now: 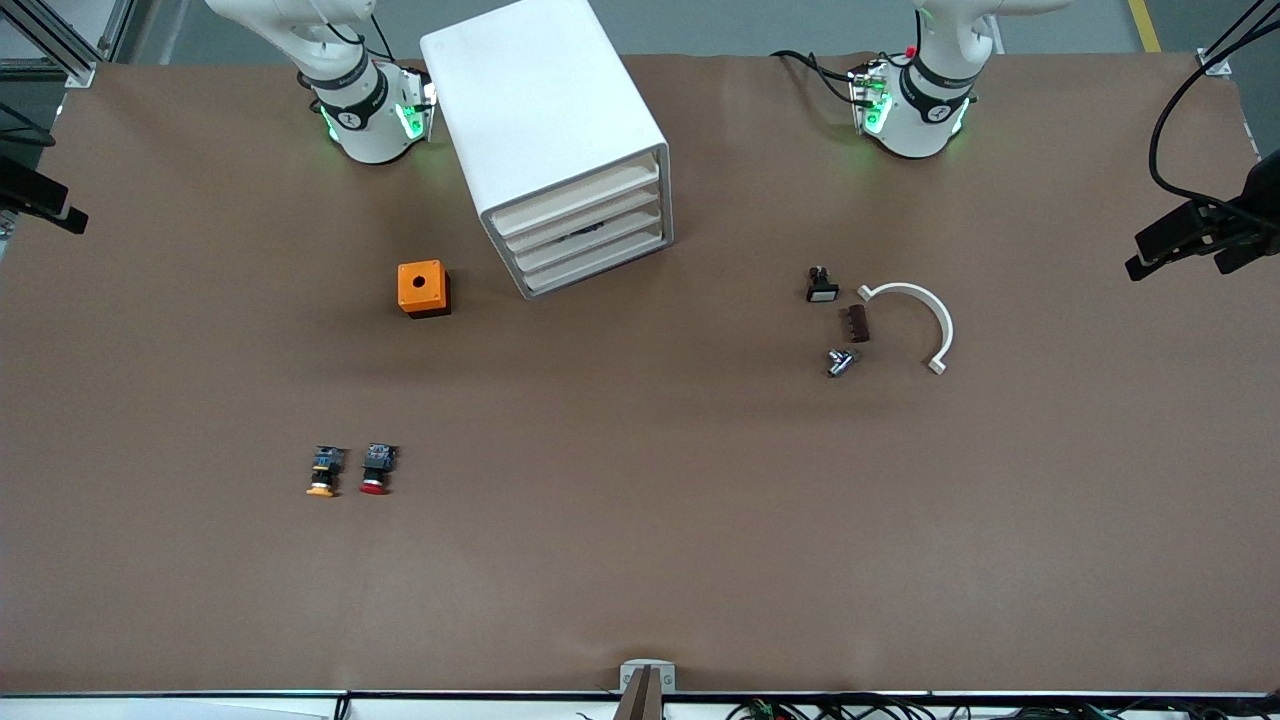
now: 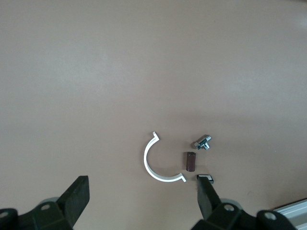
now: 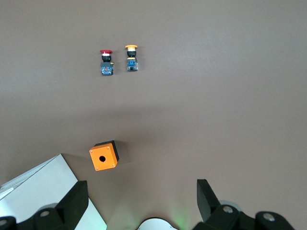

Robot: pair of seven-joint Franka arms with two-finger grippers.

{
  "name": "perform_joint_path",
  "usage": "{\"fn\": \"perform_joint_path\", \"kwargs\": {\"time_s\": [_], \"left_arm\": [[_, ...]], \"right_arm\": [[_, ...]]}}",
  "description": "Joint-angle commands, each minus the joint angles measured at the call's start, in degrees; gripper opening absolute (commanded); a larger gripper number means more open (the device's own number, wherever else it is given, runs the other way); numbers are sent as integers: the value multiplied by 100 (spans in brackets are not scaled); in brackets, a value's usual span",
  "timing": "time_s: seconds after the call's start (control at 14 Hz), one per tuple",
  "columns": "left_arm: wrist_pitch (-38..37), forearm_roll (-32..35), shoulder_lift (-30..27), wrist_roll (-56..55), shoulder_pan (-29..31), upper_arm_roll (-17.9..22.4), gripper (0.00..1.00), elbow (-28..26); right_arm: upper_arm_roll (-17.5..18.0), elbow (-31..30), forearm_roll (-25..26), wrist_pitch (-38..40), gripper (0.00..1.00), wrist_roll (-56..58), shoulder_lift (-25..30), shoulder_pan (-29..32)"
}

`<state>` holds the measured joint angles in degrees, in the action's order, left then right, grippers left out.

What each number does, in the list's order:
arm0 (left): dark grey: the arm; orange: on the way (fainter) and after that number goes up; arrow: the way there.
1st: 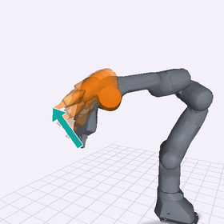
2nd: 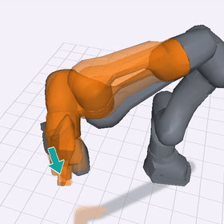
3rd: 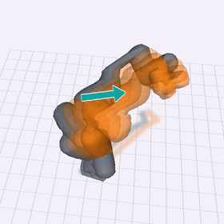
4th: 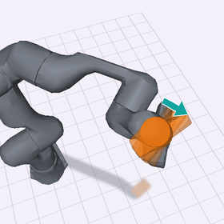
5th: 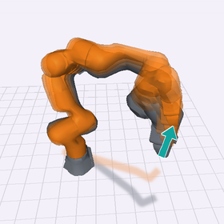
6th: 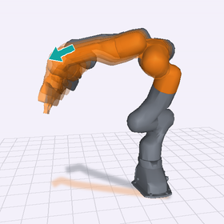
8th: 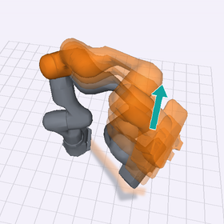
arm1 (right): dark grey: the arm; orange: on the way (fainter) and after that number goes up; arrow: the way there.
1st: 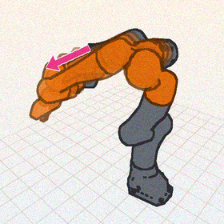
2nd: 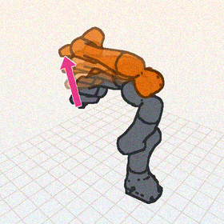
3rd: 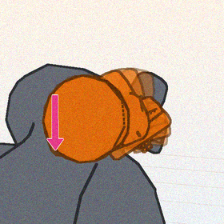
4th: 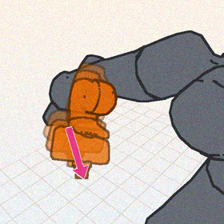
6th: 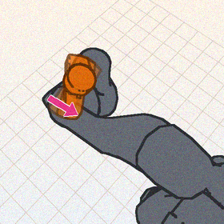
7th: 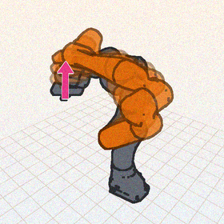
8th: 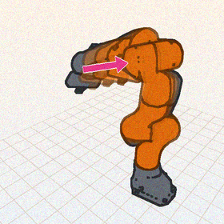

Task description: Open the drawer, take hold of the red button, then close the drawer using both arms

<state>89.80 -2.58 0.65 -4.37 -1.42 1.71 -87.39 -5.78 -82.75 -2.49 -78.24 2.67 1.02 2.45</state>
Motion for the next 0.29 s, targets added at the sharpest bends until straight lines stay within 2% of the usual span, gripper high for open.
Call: {"fn": "perform_joint_path", "kwargs": {"time_s": [0.0, 0.21], "left_arm": [[-59, 126, 67, 15, -59, -4, 99, 161], [-59, 126, 67, 6, -68, -13, 99, 170]], "right_arm": [[95, -215, -32, -156, 100, -39, 293, 28], [95, -285, -14, -270, 100, -30, 328, -7]]}}
